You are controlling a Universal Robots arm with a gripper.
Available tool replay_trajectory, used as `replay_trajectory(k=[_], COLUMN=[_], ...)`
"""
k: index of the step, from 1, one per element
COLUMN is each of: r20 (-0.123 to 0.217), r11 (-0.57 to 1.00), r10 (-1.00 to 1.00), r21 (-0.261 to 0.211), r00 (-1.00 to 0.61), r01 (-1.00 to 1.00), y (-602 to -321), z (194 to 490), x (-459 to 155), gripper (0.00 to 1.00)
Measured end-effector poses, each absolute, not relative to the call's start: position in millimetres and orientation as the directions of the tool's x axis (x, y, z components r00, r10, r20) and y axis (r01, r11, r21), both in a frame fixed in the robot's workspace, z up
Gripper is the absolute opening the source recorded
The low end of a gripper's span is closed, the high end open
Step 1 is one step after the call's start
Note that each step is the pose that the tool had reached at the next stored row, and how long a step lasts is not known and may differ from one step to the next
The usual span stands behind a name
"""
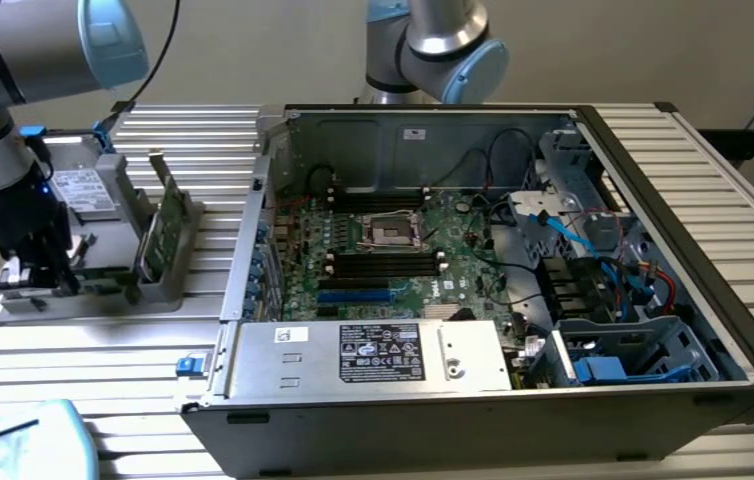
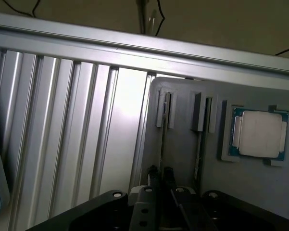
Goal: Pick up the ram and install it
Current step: 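Pick up the ram and move it above insertion slot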
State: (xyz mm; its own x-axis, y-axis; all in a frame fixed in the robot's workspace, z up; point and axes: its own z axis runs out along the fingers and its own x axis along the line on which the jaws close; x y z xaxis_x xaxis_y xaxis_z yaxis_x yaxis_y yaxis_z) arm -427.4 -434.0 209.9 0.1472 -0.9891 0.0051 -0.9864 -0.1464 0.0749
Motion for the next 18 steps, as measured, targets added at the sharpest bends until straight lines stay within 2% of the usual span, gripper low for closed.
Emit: replay_trajectory(k=[18], r20=[0.005], r11=[-0.14], r10=[-0.99], r21=[0.078], r00=[0.141], r01=[-0.987], y=[-434], z=[235], x=[-425], gripper=[0.15])
